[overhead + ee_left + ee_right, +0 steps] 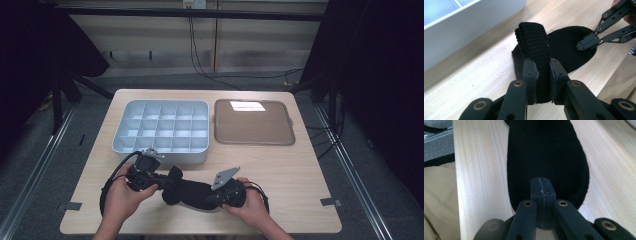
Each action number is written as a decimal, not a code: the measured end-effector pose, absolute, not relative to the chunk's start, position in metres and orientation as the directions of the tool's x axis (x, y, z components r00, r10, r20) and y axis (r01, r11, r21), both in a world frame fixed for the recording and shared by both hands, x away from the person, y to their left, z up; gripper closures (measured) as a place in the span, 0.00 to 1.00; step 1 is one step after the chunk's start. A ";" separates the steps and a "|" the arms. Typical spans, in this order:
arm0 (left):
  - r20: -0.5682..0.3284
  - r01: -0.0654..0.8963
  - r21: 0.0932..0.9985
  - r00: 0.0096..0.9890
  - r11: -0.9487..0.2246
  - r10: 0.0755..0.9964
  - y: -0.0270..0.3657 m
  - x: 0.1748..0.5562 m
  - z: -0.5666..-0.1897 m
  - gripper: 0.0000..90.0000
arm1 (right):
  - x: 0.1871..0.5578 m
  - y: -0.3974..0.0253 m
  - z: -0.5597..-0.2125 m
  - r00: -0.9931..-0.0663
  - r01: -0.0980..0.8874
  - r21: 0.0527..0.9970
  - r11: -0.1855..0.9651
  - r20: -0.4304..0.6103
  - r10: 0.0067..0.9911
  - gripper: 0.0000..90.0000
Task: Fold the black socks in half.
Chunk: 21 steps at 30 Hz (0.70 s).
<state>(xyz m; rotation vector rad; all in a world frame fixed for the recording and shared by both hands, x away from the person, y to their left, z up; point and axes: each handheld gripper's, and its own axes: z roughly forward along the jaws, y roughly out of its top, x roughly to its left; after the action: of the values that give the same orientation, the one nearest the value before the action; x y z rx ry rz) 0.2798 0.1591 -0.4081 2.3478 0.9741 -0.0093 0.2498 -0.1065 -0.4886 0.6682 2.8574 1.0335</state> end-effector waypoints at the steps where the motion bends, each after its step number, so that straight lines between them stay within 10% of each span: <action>1: -0.222 0.648 0.519 0.732 -0.557 0.644 0.159 0.280 -0.408 0.86 | 0.250 -0.105 -0.489 -0.911 0.374 0.619 0.691 0.108 0.397 1.00; 21: -0.236 0.647 0.498 0.741 -0.577 0.628 0.150 0.279 -0.413 0.86 | 0.253 -0.091 -0.488 -0.916 0.360 0.616 0.701 0.092 0.390 1.00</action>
<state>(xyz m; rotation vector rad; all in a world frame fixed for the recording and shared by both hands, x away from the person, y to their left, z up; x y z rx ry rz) 0.2787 0.1498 -0.4133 2.3721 0.9596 -0.0442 0.2527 -0.0907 -0.4878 0.6300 2.8554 1.0190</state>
